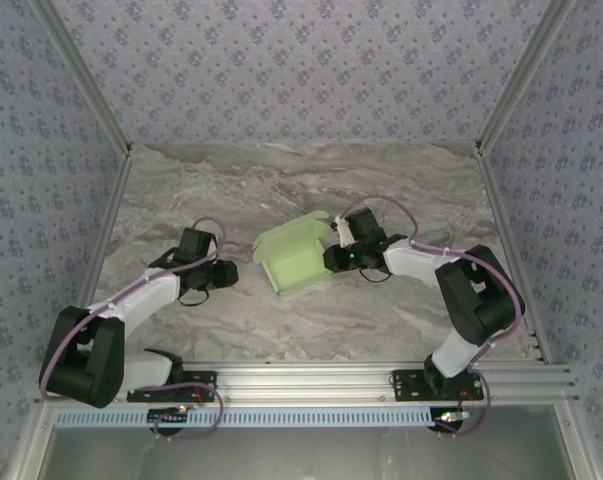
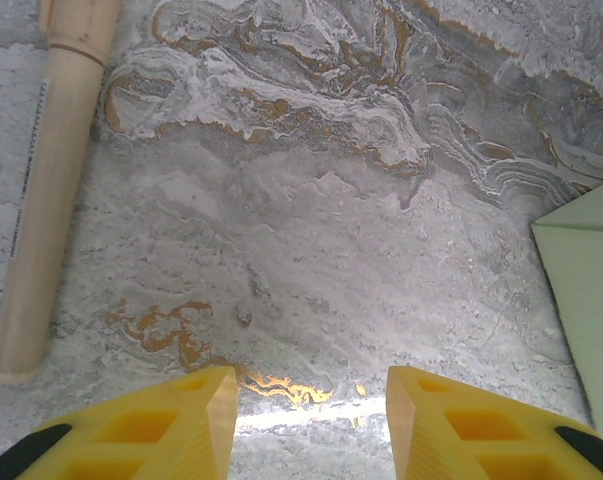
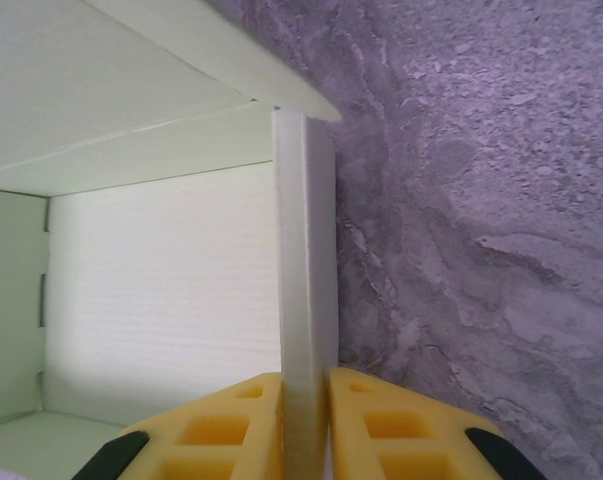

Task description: Fold the paper box

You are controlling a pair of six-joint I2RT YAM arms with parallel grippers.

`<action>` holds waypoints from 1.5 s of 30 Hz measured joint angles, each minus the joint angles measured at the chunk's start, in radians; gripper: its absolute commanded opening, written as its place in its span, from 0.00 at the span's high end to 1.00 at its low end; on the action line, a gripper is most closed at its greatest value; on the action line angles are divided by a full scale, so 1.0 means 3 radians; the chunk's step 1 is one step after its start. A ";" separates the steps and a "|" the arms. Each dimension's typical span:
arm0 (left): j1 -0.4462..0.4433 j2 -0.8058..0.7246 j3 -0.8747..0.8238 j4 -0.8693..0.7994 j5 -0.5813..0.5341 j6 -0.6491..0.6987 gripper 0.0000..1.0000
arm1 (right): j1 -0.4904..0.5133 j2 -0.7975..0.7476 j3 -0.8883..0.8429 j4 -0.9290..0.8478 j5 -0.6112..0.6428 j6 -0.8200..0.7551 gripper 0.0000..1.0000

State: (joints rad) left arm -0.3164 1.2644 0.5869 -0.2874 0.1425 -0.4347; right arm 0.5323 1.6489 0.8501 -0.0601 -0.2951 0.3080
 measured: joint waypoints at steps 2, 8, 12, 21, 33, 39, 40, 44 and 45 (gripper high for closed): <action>0.0000 0.0000 0.0000 0.0000 0.0000 0.0000 0.57 | 0.0047 0.0001 0.0045 -0.0085 0.0126 -0.0015 0.85; 0.0000 0.0000 0.0000 0.0000 0.0000 0.0001 0.57 | 0.0276 0.0003 0.0183 -0.0324 0.0619 -0.0036 0.87; 0.0000 0.0000 0.0000 0.0001 0.0000 0.0011 0.57 | 0.0462 0.0015 0.0315 -0.0548 0.1025 -0.0031 0.88; 0.0000 0.0006 0.0000 0.0004 0.0000 0.0014 0.57 | 0.0833 0.0303 0.0720 -0.1043 0.1919 0.0037 0.88; 0.0000 0.0006 0.0000 0.0003 0.0000 0.0024 0.57 | 0.0871 0.0374 0.0804 -0.1177 0.2139 0.0083 0.81; 0.0000 0.0006 0.0000 0.0003 0.0000 0.0024 0.57 | 0.0771 0.0247 0.0804 -0.1183 0.1966 0.0108 0.73; 0.0000 0.0006 0.0000 0.0003 0.0000 0.0024 0.57 | 0.0759 0.0217 0.0804 -0.1180 0.1943 0.0117 0.72; 0.0000 0.0005 0.0000 0.0003 0.0000 0.0023 0.57 | 0.0708 0.0112 0.0804 -0.1157 0.1840 0.0140 0.67; 0.0000 0.0006 0.0000 0.0003 0.0000 0.0023 0.57 | 0.0699 0.0099 0.0804 -0.1150 0.1815 0.0142 0.66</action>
State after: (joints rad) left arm -0.3164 1.2663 0.5869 -0.2867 0.1425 -0.4278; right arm 0.7422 1.6787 1.0912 -0.4049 0.2493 0.3508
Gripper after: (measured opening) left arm 0.427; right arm 0.323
